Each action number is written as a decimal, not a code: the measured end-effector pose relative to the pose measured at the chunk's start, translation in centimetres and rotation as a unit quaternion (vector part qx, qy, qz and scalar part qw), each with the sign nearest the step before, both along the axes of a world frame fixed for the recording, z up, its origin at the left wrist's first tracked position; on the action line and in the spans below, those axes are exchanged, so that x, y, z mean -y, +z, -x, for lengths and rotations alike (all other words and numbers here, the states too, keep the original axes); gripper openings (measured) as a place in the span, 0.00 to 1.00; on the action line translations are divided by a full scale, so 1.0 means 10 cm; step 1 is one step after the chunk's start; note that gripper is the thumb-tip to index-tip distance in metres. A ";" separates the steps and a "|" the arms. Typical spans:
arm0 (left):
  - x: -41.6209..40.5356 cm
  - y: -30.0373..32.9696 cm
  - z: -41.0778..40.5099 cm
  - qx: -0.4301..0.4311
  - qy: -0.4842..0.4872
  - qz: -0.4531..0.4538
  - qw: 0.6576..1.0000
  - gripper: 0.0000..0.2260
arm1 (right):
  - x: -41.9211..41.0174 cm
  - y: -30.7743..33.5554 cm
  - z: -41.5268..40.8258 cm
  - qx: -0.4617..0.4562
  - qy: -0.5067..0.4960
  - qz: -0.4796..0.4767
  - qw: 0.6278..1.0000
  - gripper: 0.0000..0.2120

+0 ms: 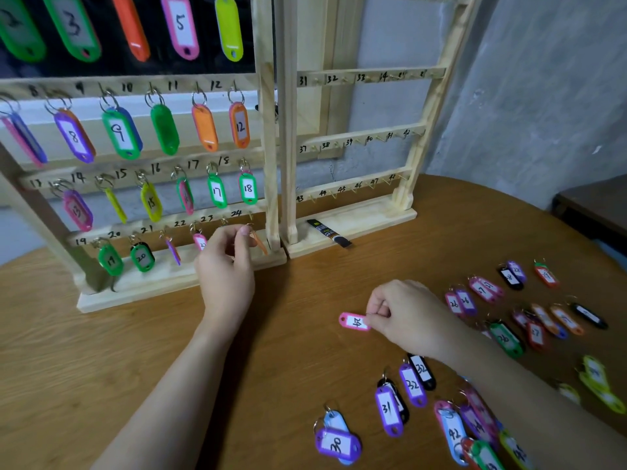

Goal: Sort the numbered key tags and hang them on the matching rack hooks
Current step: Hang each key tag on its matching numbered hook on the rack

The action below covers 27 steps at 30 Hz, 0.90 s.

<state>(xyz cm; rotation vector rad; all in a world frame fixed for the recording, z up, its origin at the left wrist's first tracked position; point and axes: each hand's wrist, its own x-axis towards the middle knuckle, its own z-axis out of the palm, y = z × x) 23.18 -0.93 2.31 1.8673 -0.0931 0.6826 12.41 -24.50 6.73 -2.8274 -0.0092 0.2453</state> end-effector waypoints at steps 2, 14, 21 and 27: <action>-0.01 0.03 -0.01 0.004 0.002 0.013 1.000 0.12 | -0.11 0.00 -0.02 0.032 0.002 -0.020 0.999 0.03; -0.02 0.15 -0.08 -0.041 -0.044 0.037 0.998 0.15 | -0.64 0.19 -0.68 0.202 0.004 -0.248 0.947 0.09; 0.00 0.14 -0.06 -0.054 0.000 0.005 0.999 0.13 | -0.90 0.32 -0.97 0.246 0.026 -0.320 0.915 0.07; -0.03 0.09 -0.07 -0.033 0.005 0.012 0.999 0.15 | -0.98 0.28 -1.16 0.256 0.030 -0.314 0.914 0.08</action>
